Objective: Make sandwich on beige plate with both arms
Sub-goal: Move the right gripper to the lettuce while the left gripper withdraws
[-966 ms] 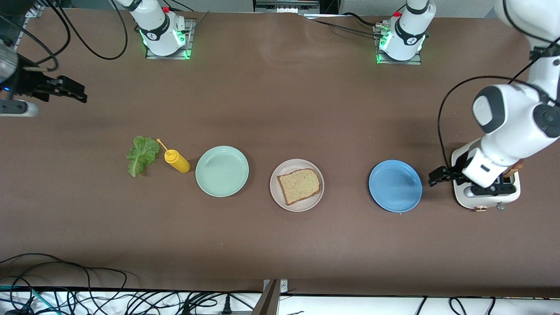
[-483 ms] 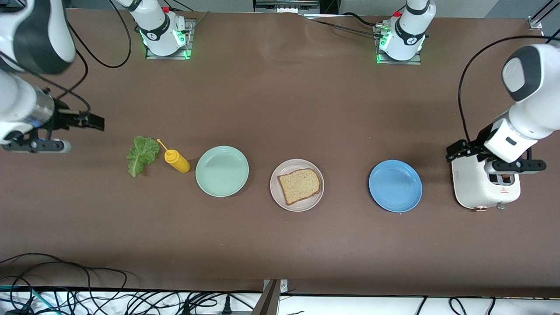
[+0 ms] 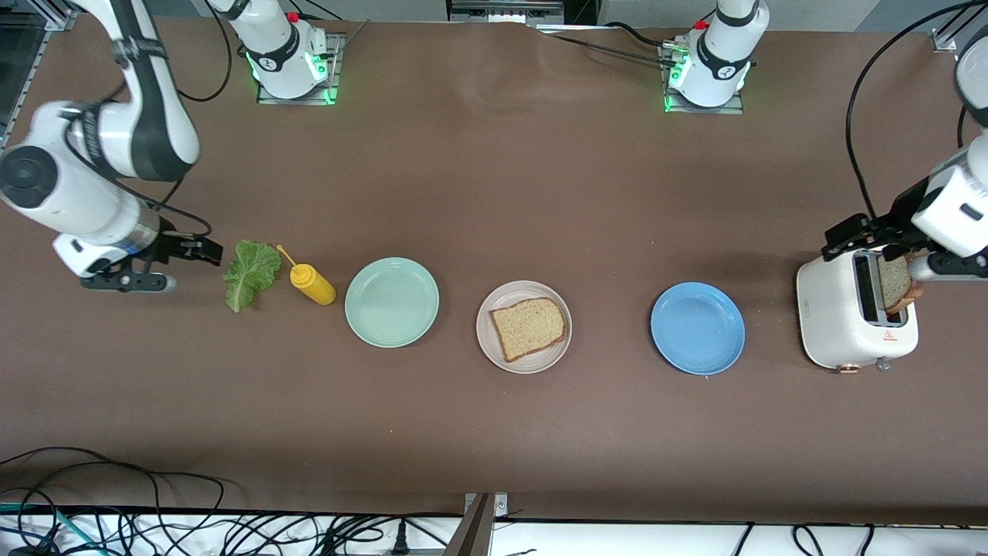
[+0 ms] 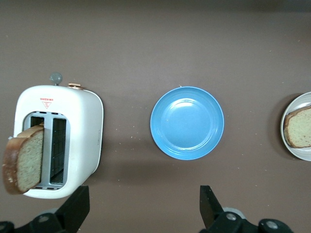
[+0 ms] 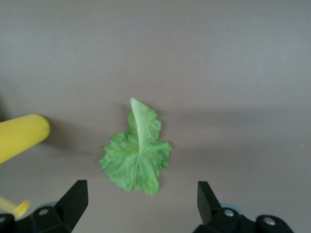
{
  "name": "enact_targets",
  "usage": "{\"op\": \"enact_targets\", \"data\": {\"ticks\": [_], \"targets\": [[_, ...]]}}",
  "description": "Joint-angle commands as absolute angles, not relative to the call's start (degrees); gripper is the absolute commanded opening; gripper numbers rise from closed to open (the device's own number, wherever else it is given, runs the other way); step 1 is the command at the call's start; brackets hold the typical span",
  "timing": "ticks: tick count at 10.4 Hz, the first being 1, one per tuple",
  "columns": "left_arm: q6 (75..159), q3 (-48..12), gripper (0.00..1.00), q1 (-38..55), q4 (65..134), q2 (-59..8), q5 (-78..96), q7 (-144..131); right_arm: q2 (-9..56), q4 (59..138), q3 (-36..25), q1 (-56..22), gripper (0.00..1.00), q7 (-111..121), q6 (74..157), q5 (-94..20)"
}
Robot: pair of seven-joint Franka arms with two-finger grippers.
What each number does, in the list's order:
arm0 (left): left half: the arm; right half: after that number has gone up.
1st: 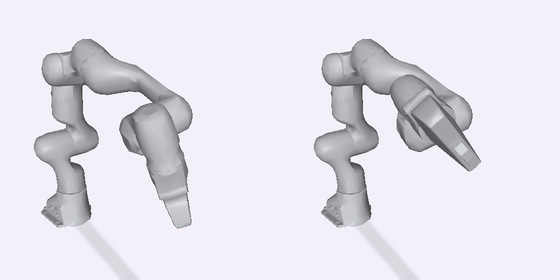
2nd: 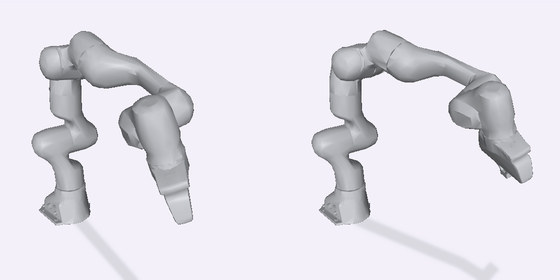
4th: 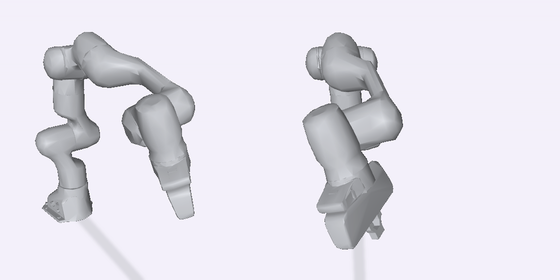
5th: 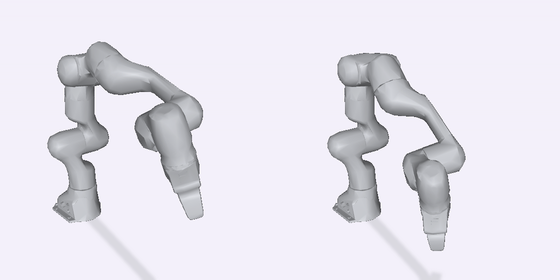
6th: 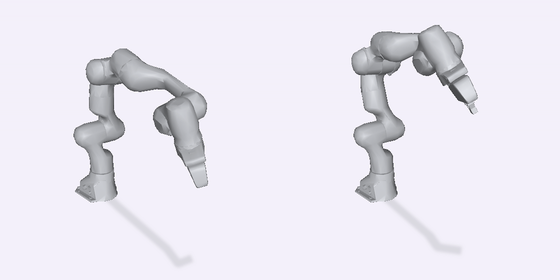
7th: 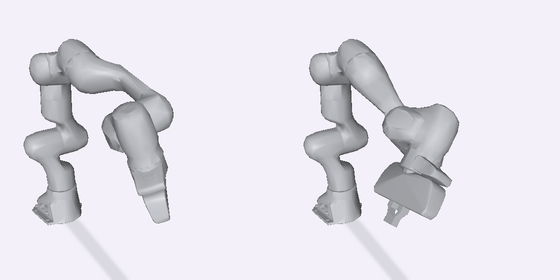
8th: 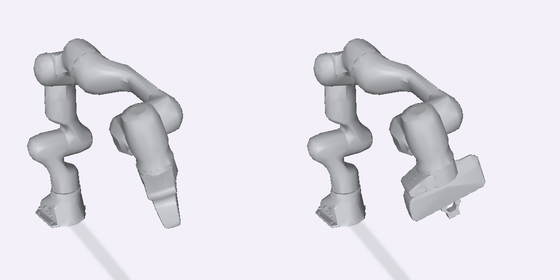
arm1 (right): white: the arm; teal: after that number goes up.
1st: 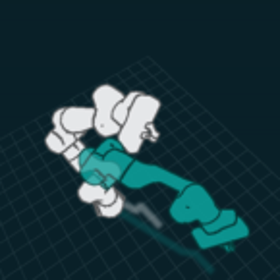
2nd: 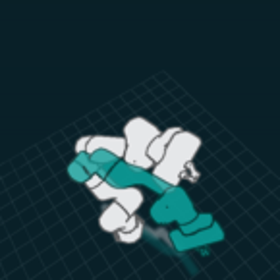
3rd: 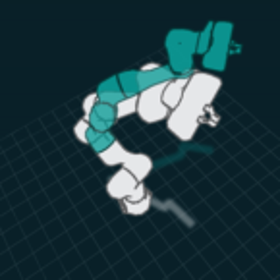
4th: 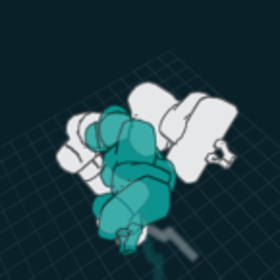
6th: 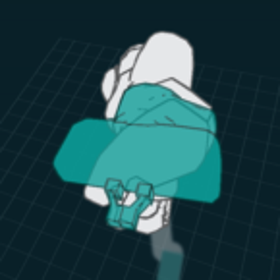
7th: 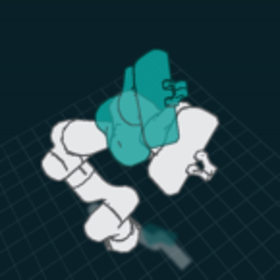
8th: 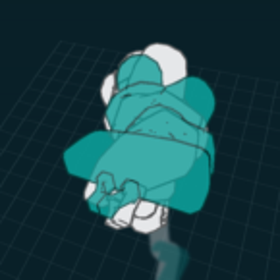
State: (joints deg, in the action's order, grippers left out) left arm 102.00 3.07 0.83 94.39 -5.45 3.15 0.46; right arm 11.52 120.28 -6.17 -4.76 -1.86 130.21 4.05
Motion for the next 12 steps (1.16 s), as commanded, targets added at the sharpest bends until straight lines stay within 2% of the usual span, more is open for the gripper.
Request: {"op": "enact_targets", "data": {"ticks": [1, 3, 5, 6, 8, 9, 10, 12], "targets": [[94.86, 2.29, 1.00, 0.53, 88.97, -4.83, 2.28, 1.14, 16.32, 123.84, -6.85, -4.75, 1.00, -2.72, 140.07, 4.57], [92.81, -1.82, 1.00, -0.43, 87.11, -4.66, 1.76, -0.16, 21.42, 124.45, -7.12, -4.66, 1.00, -4.04, 147.79, 4.40], [90.63, -2.37, 1.00, -0.62, 85.44, -3.87, 1.67, -2.11, 23.11, 124.89, -7.12, -4.40, 0.97, -7.01, 149.67, 3.78], [88.35, -2.46, 1.00, -0.70, 83.86, -3.87, 1.50, -1.94, 24.16, 124.81, -7.03, -4.39, 0.86, -8.08, 149.94, 3.78], [86.05, -2.02, 1.00, -0.70, 82.27, -3.96, 1.41, 2.51, 25.21, 124.54, -7.03, -4.48, 0.39, -8.87, 149.85, 3.78], [85.87, -1.85, 1.00, -0.88, 82.18, -3.87, 1.49, 4.20, 25.66, 124.45, -6.94, -4.74, 0.20, -11.05, 149.85, 3.78], [85.43, -1.67, 1.00, -1.40, 81.66, -3.87, 1.49, 4.31, 25.49, 124.11, -6.77, -5.09, 0.06, -13.16, 149.24, 3.87], [83.85, -1.41, 1.00, -1.41, 79.72, -3.96, 0.62, 4.31, 25.23, 123.58, -6.77, -5.10, 0.00, -12.31, 149.15, 3.87]]}}
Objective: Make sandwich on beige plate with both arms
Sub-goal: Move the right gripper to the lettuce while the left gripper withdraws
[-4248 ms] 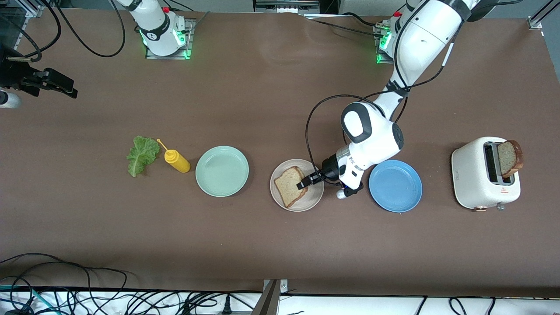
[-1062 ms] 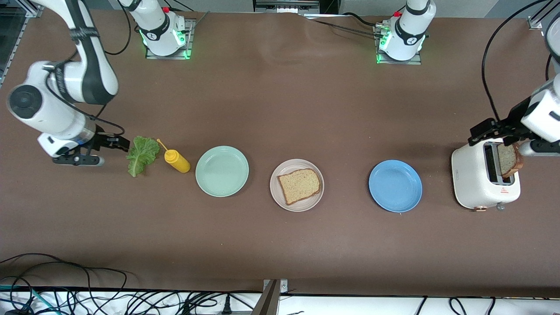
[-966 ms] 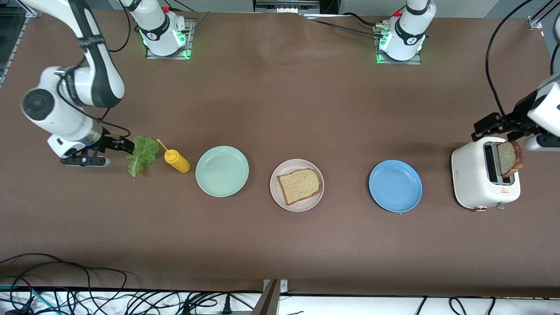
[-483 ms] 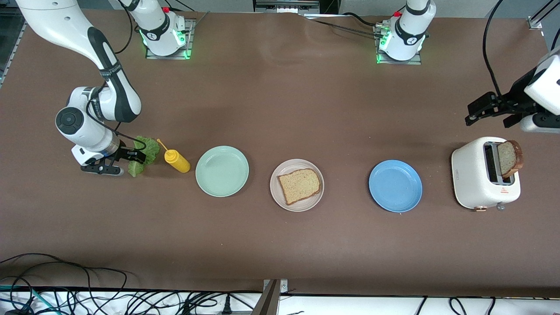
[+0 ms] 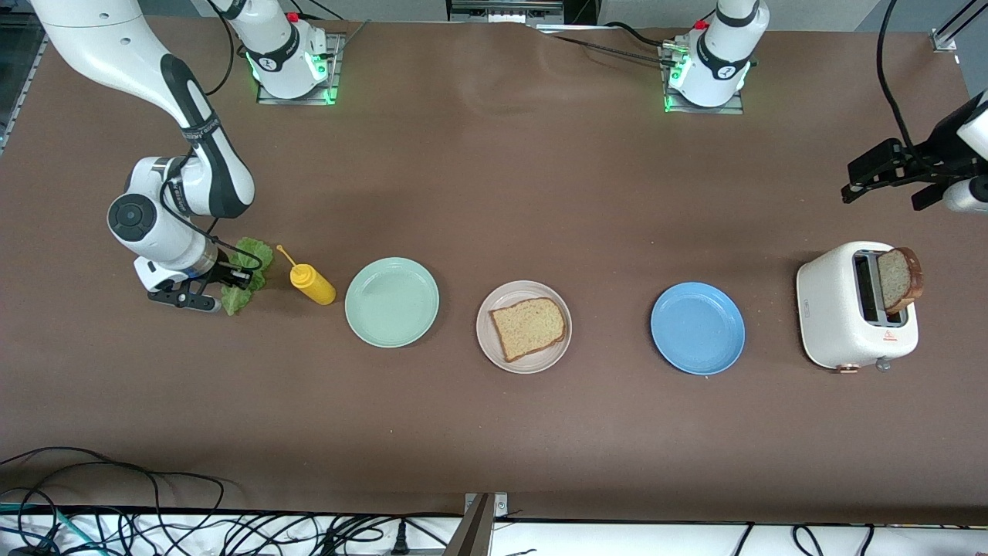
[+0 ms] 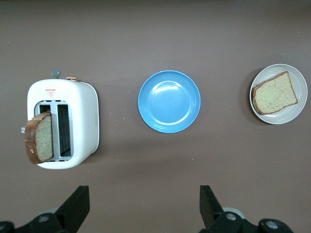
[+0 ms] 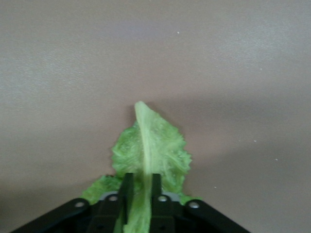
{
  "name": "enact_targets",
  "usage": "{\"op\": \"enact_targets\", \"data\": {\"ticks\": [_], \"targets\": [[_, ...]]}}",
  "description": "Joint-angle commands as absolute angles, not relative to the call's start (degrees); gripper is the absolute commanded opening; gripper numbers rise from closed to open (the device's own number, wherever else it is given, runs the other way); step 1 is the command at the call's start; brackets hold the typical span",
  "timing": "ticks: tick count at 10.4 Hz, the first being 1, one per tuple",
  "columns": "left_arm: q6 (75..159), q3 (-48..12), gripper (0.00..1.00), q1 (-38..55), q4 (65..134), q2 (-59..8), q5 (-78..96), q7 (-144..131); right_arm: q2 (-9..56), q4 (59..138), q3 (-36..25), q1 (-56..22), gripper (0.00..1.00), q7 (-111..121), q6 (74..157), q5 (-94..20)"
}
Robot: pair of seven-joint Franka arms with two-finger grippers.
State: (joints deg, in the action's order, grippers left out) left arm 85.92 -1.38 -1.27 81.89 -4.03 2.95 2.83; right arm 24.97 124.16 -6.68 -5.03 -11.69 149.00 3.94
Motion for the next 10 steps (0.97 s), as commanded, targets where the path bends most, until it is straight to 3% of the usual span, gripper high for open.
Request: {"op": "enact_targets", "data": {"ticks": [1, 5, 8, 9, 10], "targets": [[83.85, -1.49, 1.00, -1.41, 79.72, -3.96, -1.39, 4.39, 24.88, 123.23, -6.77, -5.10, 0.00, -11.96, 148.45, 4.04], [83.94, -1.93, 1.00, -2.02, 79.80, -3.96, -2.20, 6.94, 24.35, 112.61, -6.68, -5.18, 0.00, -11.43, 131.52, 4.31], [84.02, -1.93, 1.00, -2.20, 79.89, -4.04, -1.32, 6.51, 24.60, 110.30, -6.59, -5.10, 0.00, -11.69, 127.09, 4.22], [84.02, -1.93, 1.00, -2.11, 79.98, -4.13, -1.32, 6.33, 25.31, 110.30, -6.50, -5.71, 0.22, -12.56, 128.22, 3.96], [84.02, -1.93, 1.00, -2.11, 79.98, -4.22, -1.32, 6.24, 26.97, 110.74, -6.50, -6.15, 0.59, -12.74, 130.41, 3.61]]}}
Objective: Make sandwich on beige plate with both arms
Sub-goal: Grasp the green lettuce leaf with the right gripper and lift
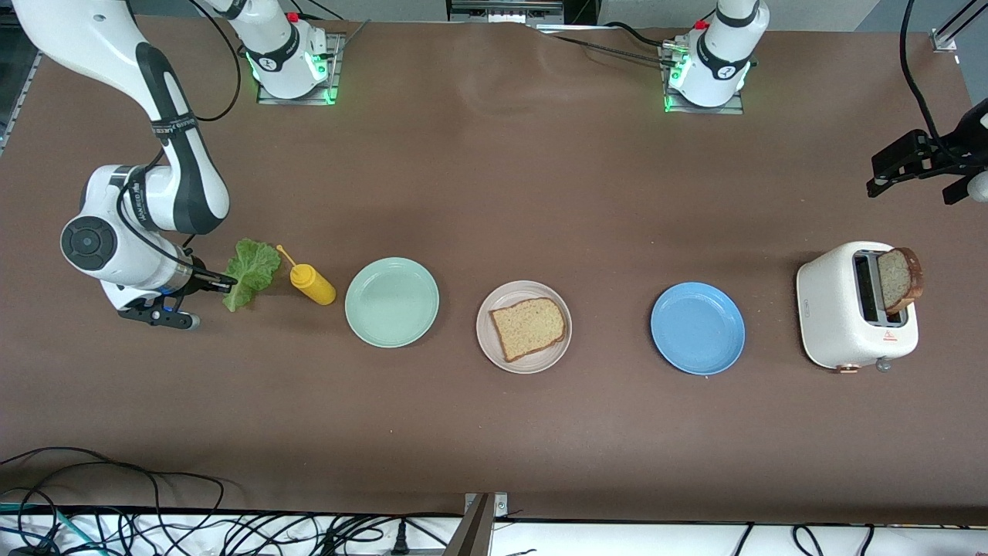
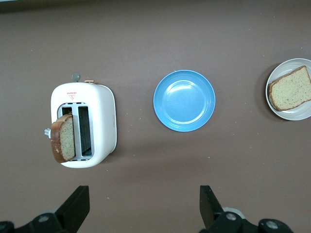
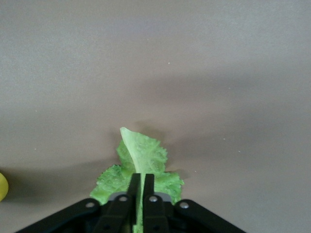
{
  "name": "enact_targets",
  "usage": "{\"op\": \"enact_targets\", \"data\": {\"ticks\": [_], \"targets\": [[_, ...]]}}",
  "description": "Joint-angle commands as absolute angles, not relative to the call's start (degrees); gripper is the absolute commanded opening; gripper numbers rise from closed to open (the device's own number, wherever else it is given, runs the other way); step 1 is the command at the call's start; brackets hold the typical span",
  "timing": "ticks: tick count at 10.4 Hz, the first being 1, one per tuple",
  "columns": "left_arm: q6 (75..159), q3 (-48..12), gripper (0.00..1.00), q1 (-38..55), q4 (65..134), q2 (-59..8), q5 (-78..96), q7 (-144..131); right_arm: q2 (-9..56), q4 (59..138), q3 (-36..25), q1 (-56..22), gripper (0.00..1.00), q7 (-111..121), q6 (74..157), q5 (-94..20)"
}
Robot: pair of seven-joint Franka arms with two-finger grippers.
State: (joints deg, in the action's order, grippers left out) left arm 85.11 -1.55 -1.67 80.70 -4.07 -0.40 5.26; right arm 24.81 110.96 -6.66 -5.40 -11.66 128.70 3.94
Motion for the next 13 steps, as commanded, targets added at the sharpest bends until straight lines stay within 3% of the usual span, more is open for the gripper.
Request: {"op": "enact_targets", "data": {"ticks": [1, 3, 5, 6, 7, 8, 9, 13], "targets": [[84.02, -1.85, 1.00, -2.11, 79.98, -4.31, -1.32, 6.24, 28.81, 110.83, -6.50, -6.15, 0.86, -12.66, 132.43, 3.60], [84.11, -1.85, 1.00, -2.20, 79.98, -4.31, -1.32, 6.24, 29.53, 111.35, -6.50, -6.06, 0.93, -12.74, 134.21, 3.60], [84.11, -1.85, 1.00, -2.20, 79.98, -4.39, -1.32, 6.24, 30.85, 113.37, -6.50, -5.98, 0.87, -12.57, 138.84, 3.60], [84.02, -1.85, 1.00, -2.20, 80.07, -4.39, -1.32, 6.24, 31.02, 113.47, -6.50, -5.98, 0.66, -12.31, 139.13, 3.60], [84.02, -1.85, 1.00, -2.20, 80.16, -4.39, -1.32, 6.24, 30.94, 113.47, -6.59, -6.06, 0.28, -12.48, 138.96, 3.60], [84.11, -1.85, 1.00, -2.20, 80.16, -4.39, -1.32, 6.24, 30.85, 113.38, -6.59, -6.24, 0.04, -12.57, 138.69, 3.69], [84.11, -1.85, 1.00, -2.20, 80.16, -4.57, -1.32, 6.24, 30.68, 113.20, -6.59, -6.33, 0.00, -12.57, 138.26, 3.69], [84.11, -1.85, 1.00, -2.20, 80.16, -4.66, -1.32, 6.24, 29.89, 112.50, -6.68, -6.33, 0.00, -11.16, 137.81, 4.04]]}}
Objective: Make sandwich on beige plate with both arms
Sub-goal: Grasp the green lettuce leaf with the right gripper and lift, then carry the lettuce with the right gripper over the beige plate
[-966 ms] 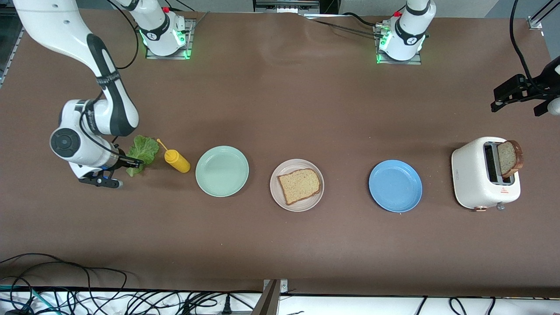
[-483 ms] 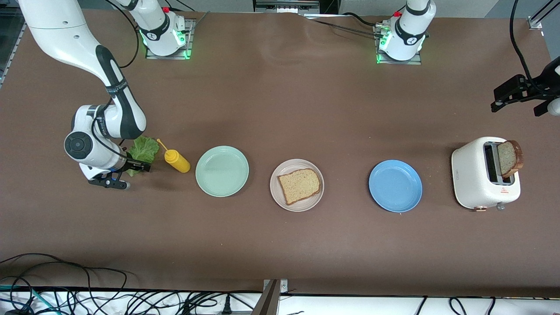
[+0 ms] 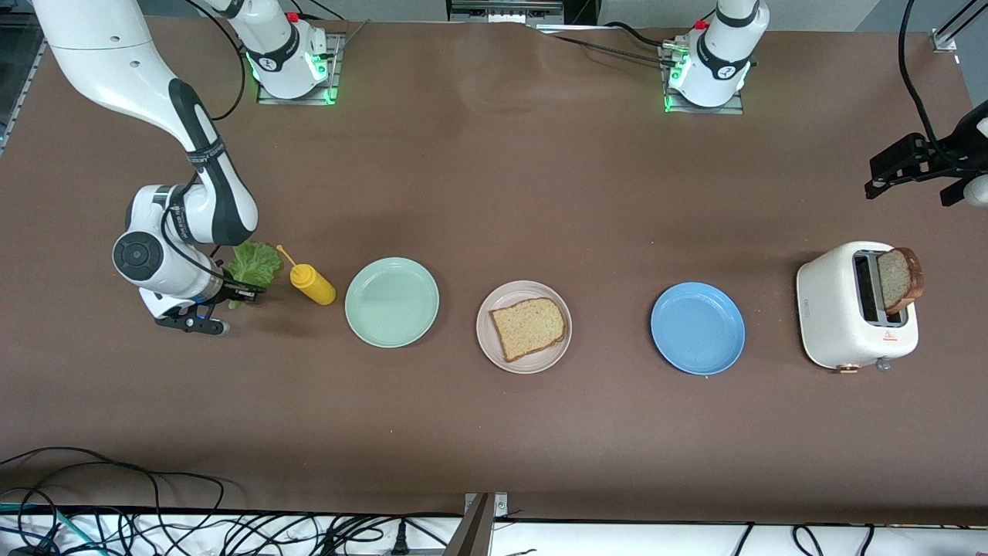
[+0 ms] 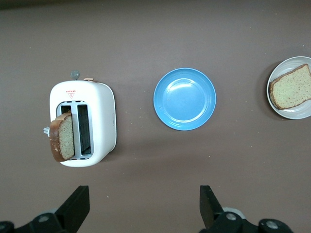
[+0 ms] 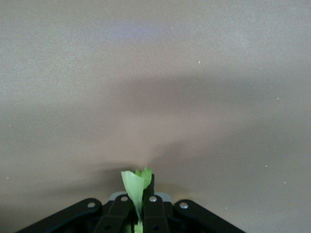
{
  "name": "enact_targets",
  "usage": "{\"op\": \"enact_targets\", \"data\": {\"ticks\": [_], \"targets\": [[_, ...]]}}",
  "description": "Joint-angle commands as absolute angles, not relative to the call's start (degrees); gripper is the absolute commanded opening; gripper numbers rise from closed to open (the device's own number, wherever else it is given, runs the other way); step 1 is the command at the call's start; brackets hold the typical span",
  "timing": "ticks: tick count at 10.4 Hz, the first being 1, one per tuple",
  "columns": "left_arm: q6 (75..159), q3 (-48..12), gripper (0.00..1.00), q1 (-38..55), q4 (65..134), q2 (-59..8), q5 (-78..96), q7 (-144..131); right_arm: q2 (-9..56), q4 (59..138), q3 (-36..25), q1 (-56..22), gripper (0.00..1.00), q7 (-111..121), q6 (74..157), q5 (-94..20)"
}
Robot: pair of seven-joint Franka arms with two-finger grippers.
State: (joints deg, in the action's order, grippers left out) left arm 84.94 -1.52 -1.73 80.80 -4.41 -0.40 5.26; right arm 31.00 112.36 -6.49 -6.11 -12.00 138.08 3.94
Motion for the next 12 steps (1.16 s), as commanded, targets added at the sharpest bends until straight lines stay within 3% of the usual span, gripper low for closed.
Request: {"op": "enact_targets", "data": {"ticks": [1, 7, 9, 12], "targets": [[84.20, -1.85, 1.00, -2.20, 80.16, -4.66, -1.32, 6.24, 28.75, 112.41, -6.68, -6.33, 0.00, -11.16, 136.86, 4.39], [84.29, -1.85, 1.00, -2.28, 80.16, -4.92, -1.32, 6.24, 20.32, 97.59, -6.24, -6.76, 0.00, -4.22, 107.20, 4.75], [84.37, -1.85, 1.00, -2.29, 80.16, -5.01, -1.32, 6.33, 20.65, 87.94, -5.63, -8.60, 0.00, -6.66, 94.36, 3.87], [84.37, -1.84, 1.00, -2.29, 80.16, -5.01, -1.32, 6.42, 20.83, 84.11, -3.44, -16.24, 0.00, -23.67, 91.93, 2.47]]}}
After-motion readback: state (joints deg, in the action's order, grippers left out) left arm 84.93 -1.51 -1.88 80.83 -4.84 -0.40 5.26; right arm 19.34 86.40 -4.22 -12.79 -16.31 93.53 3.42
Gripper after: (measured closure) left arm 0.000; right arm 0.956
